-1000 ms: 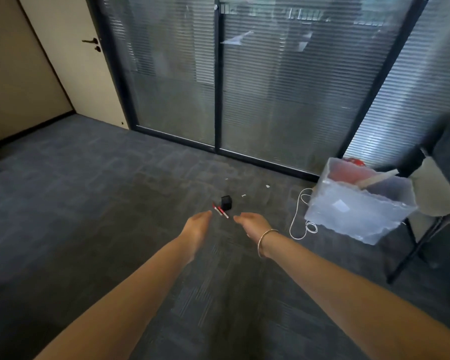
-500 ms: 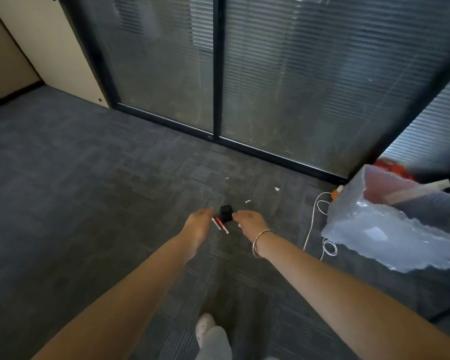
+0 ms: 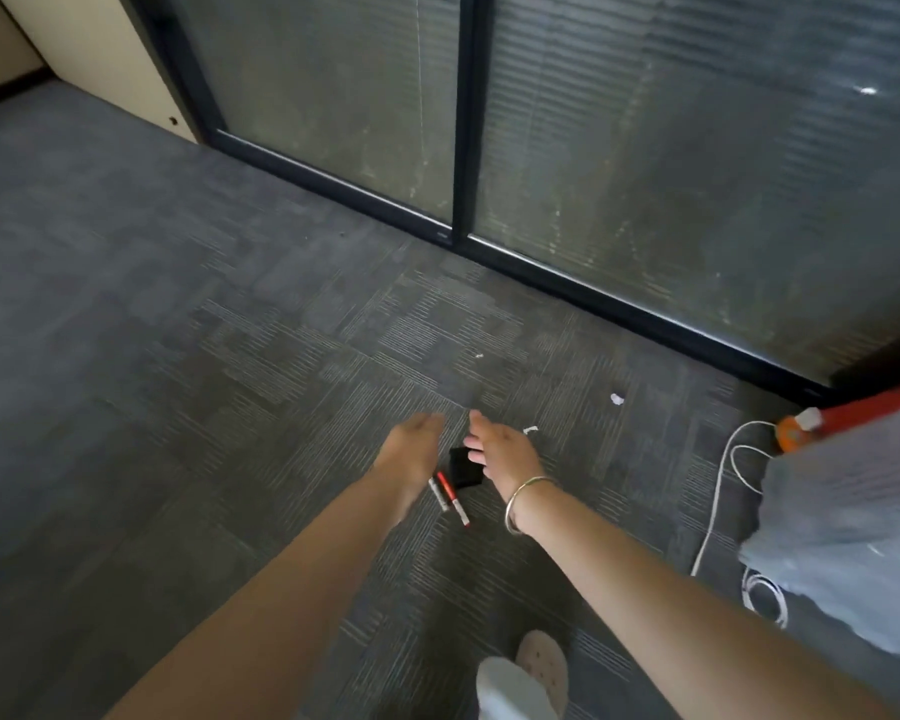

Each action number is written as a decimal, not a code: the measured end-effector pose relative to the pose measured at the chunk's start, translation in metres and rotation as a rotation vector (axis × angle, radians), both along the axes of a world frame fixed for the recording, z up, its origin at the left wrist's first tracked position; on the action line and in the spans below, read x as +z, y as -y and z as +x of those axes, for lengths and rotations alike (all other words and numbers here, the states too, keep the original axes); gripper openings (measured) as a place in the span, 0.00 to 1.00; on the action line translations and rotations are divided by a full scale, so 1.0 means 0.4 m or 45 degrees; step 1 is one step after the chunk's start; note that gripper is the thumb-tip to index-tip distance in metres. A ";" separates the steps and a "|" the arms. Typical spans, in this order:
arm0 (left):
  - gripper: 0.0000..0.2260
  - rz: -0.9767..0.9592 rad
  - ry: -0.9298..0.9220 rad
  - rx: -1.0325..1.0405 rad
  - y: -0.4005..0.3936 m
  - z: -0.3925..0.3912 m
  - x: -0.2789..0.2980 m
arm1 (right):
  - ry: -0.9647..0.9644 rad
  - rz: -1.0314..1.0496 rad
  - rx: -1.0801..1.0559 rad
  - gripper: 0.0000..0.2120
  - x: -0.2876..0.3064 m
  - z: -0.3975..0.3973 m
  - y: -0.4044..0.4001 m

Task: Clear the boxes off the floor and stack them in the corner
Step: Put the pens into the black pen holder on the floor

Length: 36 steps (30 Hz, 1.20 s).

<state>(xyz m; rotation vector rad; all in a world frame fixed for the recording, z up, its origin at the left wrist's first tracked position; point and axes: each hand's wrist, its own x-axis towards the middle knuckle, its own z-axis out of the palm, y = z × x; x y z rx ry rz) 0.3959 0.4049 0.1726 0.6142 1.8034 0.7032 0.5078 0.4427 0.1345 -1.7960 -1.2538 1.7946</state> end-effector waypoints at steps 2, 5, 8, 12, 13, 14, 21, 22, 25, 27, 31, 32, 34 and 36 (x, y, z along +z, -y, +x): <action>0.20 -0.001 0.017 0.035 -0.068 -0.004 -0.134 | 0.020 0.042 0.020 0.17 -0.131 -0.004 -0.076; 0.21 -0.036 0.035 0.073 -0.115 -0.016 -0.285 | 0.031 0.083 0.050 0.16 -0.280 -0.009 -0.140; 0.20 -0.069 0.040 0.058 -0.134 -0.030 -0.481 | 0.033 0.103 0.055 0.18 -0.472 -0.028 -0.167; 0.19 -0.063 0.022 0.038 -0.146 -0.054 -0.717 | 0.052 0.100 0.091 0.20 -0.690 -0.053 -0.170; 0.19 -0.059 0.006 0.032 -0.150 -0.058 -0.770 | 0.055 0.106 0.104 0.20 -0.741 -0.061 -0.170; 0.19 -0.060 -0.017 0.026 -0.155 -0.061 -0.823 | 0.069 0.119 0.120 0.20 -0.793 -0.067 -0.171; 0.20 -0.079 -0.270 -0.206 -0.161 -0.103 -1.113 | 0.185 0.228 0.285 0.26 -1.107 -0.065 -0.122; 0.20 -0.085 -0.298 -0.240 -0.164 -0.111 -1.140 | 0.216 0.240 0.308 0.26 -1.133 -0.059 -0.111; 0.16 -0.096 -0.383 -0.329 -0.179 -0.141 -1.214 | 0.303 0.270 0.338 0.20 -1.219 -0.049 -0.104; 0.12 -0.112 -0.398 -0.325 -0.190 -0.158 -1.255 | 0.395 0.346 0.431 0.16 -1.265 -0.040 -0.114; 0.12 -0.107 -0.391 -0.259 -0.200 -0.175 -1.323 | 0.468 0.437 0.464 0.15 -1.337 -0.030 -0.129; 0.12 -0.109 -0.384 -0.260 -0.198 -0.174 -1.339 | 0.482 0.437 0.449 0.14 -1.359 -0.030 -0.127; 0.12 -0.106 -0.345 -0.260 -0.195 -0.171 -1.360 | 0.505 0.437 0.418 0.13 -1.382 -0.023 -0.123; 0.11 -0.109 -0.310 -0.252 -0.191 -0.165 -1.375 | 0.524 0.452 0.422 0.10 -1.391 -0.018 -0.117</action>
